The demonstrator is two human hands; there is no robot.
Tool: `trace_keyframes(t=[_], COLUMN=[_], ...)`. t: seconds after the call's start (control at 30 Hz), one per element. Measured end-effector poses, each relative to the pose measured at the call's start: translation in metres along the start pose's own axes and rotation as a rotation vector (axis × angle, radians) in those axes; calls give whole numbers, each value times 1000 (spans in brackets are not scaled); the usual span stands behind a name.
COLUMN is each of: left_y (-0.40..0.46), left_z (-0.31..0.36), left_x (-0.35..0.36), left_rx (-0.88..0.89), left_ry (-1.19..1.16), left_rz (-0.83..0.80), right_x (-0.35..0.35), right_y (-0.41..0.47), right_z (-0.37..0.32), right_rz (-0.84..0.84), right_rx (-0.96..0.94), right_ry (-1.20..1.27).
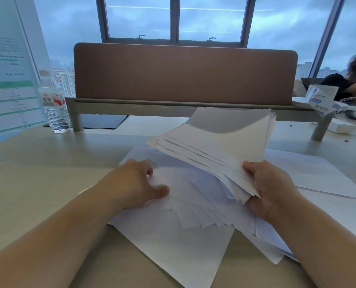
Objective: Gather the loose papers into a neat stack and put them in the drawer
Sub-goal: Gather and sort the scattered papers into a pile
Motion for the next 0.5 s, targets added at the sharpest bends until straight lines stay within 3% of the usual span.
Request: trace_keyframes(t=[0.27,0.5], left_y=[-1,1], left_z=[-3,-3], left_x=[-2,3], left_rx=[-134,-171], left_ry=[-160,-38], left_rz=[-27,-29], right_x=[0,2], right_y=[-2,-5], right_z=[0,-1], right_rz=[-6,-3], right_rx=[2,6], right_ry=[8,-15])
Point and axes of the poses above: each hand's wrist, its own y-axis towards the middle knuckle, its own x-axis out of the palm, z = x × y, the point moved 6 cm from there along y, towards the middle knuckle, and after that the axes turned 4 degrees about -x, right-handed, at the moved point
